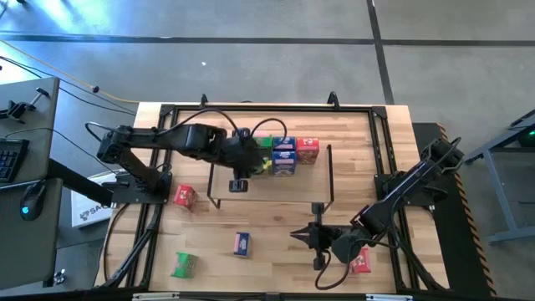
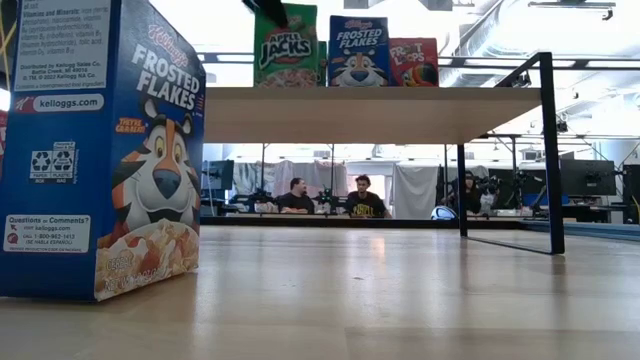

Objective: Stack cereal on shelf
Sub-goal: Put the top green cereal box on the shelf aligned with the other green cereal box

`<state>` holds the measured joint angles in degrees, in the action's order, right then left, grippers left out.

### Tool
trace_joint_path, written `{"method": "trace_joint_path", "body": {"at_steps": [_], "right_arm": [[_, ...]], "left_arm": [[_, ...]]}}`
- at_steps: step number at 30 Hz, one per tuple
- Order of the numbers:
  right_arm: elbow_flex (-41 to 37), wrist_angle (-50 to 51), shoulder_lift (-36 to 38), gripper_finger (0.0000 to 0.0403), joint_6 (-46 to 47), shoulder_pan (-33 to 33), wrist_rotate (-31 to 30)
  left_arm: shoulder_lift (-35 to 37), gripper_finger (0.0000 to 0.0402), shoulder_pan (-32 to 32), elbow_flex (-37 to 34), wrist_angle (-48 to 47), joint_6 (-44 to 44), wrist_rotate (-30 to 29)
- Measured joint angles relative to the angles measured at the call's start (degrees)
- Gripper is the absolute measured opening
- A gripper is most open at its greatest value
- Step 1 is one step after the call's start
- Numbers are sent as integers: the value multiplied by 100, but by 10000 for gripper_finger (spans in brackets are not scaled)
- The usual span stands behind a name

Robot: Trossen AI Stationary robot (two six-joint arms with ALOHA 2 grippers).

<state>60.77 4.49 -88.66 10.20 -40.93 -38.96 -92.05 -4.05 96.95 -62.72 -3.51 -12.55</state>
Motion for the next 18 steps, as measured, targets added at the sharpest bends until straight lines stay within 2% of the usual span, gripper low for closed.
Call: {"method": "trace_joint_path", "body": {"at_steps": [11, 18], "right_arm": [[0, 2, -2, 4, 2, 0, 13], [0, 2, -1, 4, 0, 0, 19]], "left_arm": [[-2, 205, 46, 0, 264, -61, 13], [-2, 224, 44, 0, 263, -129, -310]]}}
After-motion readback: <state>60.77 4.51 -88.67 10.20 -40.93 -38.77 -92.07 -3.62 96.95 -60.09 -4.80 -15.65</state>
